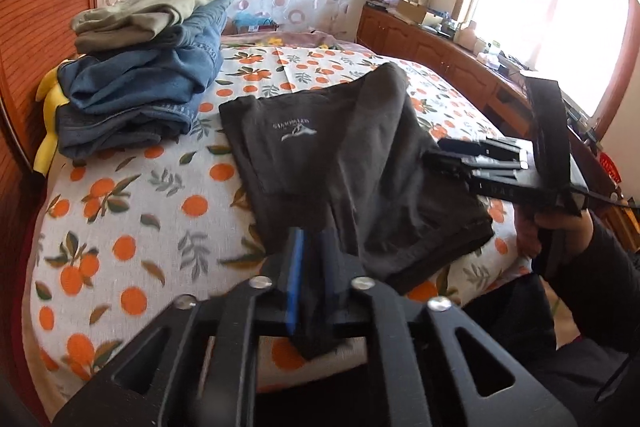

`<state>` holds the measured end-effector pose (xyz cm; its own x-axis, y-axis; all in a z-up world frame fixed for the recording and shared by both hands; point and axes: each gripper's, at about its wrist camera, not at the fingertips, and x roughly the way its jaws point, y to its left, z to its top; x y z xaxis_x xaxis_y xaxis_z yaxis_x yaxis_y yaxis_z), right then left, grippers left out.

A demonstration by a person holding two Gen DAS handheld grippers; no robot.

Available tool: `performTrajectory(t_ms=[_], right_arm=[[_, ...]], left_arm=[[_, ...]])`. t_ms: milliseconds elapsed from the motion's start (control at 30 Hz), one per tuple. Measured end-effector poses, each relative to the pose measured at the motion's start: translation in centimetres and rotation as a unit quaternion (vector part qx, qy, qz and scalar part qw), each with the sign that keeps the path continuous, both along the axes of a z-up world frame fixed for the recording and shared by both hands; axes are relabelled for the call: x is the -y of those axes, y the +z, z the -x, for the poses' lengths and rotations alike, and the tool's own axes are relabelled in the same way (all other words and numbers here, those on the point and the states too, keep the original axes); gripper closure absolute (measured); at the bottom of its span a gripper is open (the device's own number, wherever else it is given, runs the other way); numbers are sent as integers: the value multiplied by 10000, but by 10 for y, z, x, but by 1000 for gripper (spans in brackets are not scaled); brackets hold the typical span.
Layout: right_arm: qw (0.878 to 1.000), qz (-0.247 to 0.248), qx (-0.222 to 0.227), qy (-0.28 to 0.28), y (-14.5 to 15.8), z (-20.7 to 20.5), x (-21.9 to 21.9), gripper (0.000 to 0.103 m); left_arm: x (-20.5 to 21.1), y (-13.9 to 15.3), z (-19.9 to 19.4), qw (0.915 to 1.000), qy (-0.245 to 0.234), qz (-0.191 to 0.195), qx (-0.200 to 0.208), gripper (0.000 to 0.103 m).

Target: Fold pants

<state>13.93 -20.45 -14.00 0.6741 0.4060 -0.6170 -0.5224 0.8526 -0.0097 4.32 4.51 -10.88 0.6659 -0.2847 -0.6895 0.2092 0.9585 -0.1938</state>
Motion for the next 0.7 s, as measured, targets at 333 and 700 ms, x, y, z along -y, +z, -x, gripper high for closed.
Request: performTrajectory(t_ms=[333, 700], right_arm=[[9997, -183, -107, -114, -1, -7, 5, 56], [9993, -265, -65, -254, -2, -3, 6, 56]], left_arm=[[22, 13, -74, 9991, -370, -200, 76, 56], [53, 3, -147, 9954, -853, -296, -313, 56]])
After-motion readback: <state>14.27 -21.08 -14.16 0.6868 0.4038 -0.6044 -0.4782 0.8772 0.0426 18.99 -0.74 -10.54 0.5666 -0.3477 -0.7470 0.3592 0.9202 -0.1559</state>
